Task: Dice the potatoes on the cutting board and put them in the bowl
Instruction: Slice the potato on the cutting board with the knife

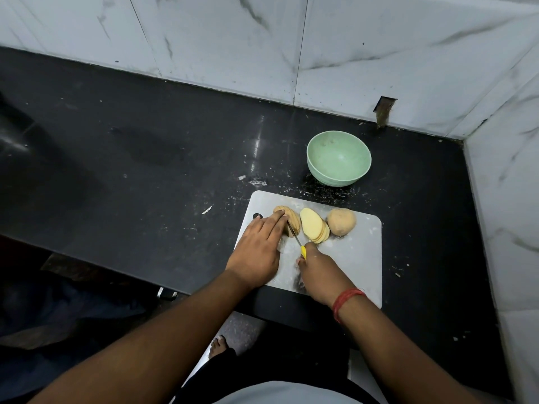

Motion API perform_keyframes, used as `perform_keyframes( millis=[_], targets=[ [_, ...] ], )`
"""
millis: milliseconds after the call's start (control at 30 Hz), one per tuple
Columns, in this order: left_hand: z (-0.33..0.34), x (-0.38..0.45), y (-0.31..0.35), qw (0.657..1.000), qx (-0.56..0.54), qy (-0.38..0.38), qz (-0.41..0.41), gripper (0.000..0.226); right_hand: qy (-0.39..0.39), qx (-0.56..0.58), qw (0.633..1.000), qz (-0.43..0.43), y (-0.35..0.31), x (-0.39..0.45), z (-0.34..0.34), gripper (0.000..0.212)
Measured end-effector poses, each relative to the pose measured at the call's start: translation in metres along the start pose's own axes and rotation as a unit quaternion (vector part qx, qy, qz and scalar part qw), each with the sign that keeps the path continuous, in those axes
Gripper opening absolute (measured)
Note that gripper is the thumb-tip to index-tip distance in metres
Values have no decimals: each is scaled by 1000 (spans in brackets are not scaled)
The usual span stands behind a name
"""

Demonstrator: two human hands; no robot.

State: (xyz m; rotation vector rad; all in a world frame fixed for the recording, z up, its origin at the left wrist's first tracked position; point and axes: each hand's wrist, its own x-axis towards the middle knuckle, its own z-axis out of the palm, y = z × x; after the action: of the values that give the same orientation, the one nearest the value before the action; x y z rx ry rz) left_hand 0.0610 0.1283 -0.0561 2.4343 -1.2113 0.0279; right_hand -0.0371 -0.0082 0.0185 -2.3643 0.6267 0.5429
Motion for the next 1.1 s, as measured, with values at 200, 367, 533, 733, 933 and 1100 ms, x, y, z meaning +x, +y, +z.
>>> perform_keyframes(
  millis=[200,367,533,733,933,1100],
  targets=[
    [1,-1,-1,1000,-2,3,-10,63,12,7,1000,-9,-4,7,3,15],
    [3,-1,-2,1000,3,10,-7,59,19,9,1000,-18,-7,13,1,17],
    [5,-1,-3,1000,1,20,-2,59,15,15,1000,-19,-14,25,-2,27],
    [3,-1,-3,1000,-1,17,-4,61,-41,-48,998,1,-27,38,-13,41],
    [3,-1,-1,999,23,19,-12,62,-43,-90,995,-13,-32,36,-20,37],
    [5,1,-2,999,47,16,-7,60,-57,-82,995,-21,-21,31,-15,34]
  ],
)
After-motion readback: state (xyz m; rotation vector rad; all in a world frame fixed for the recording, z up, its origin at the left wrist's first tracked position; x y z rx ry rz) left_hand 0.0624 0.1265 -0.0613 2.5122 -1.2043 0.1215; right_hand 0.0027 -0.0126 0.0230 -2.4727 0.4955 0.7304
